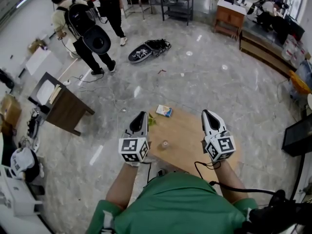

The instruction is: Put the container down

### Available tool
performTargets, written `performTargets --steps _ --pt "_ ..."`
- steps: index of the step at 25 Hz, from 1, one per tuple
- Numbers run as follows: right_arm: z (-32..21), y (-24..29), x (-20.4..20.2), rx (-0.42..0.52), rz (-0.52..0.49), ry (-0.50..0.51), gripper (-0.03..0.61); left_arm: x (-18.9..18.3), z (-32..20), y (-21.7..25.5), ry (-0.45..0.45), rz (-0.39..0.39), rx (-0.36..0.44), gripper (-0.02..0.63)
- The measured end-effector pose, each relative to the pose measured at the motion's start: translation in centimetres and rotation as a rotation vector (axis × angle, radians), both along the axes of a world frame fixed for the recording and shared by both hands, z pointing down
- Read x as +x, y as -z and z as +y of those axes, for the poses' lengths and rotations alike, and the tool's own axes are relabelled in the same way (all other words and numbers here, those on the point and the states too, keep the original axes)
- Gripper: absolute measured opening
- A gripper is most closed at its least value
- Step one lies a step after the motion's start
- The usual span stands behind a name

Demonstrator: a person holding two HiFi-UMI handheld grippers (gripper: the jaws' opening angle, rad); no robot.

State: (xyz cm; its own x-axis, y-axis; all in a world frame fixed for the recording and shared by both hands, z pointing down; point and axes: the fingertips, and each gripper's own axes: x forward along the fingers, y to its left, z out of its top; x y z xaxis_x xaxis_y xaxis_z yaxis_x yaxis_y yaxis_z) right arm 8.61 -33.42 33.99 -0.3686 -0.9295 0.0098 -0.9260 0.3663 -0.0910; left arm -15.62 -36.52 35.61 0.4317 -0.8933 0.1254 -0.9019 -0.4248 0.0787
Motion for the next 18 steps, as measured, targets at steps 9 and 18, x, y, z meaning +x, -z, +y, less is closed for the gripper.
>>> performTargets --steps 9,18 --pt "0.21 -0.38 0.12 0.001 -0.001 0.007 0.023 0.03 0.21 -0.29 0.004 -0.007 -0.006 0.04" --pt "0.47 -0.12 0.51 0.033 0.008 0.022 0.022 0.65 0.42 0.04 0.001 -0.013 0.014 0.04"
